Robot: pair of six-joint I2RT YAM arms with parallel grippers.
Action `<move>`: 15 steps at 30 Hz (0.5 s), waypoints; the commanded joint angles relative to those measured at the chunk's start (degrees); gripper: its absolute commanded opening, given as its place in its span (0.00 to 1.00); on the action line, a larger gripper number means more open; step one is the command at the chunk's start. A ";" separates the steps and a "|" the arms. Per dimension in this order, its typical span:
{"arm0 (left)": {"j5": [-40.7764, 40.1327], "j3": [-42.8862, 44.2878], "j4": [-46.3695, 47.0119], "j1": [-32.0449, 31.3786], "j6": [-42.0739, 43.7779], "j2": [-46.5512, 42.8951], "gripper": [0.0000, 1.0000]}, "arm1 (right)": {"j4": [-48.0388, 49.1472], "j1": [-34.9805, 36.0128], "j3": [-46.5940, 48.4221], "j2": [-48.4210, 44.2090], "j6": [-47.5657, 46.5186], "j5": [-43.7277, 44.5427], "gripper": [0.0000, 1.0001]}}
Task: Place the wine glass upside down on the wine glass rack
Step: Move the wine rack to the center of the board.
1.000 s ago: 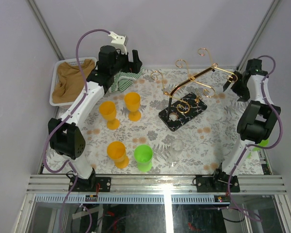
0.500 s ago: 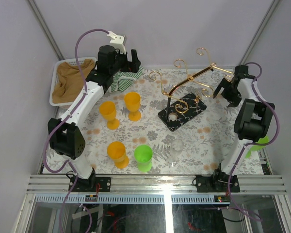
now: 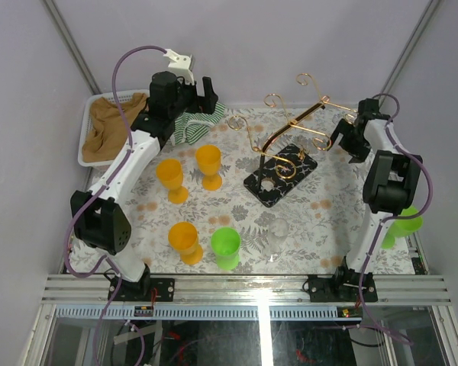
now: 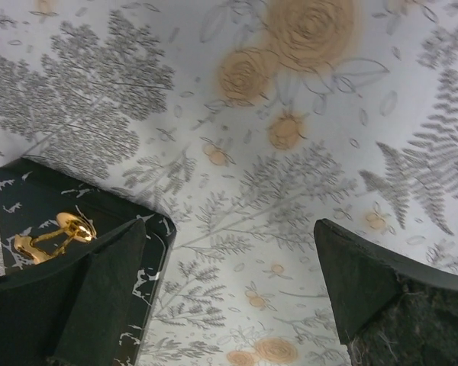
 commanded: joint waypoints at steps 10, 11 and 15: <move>-1.84 -1.27 2.25 0.32 0.79 -2.43 1.00 | -4.01 10.35 19.68 11.49 -1.23 -3.65 0.99; -1.92 -1.58 2.33 0.33 0.77 -2.61 1.00 | -4.58 10.93 21.64 12.49 -1.40 -3.74 0.99; -2.17 -2.55 2.54 0.34 0.64 -3.45 1.00 | -6.45 13.02 27.93 16.05 -1.73 -4.82 0.99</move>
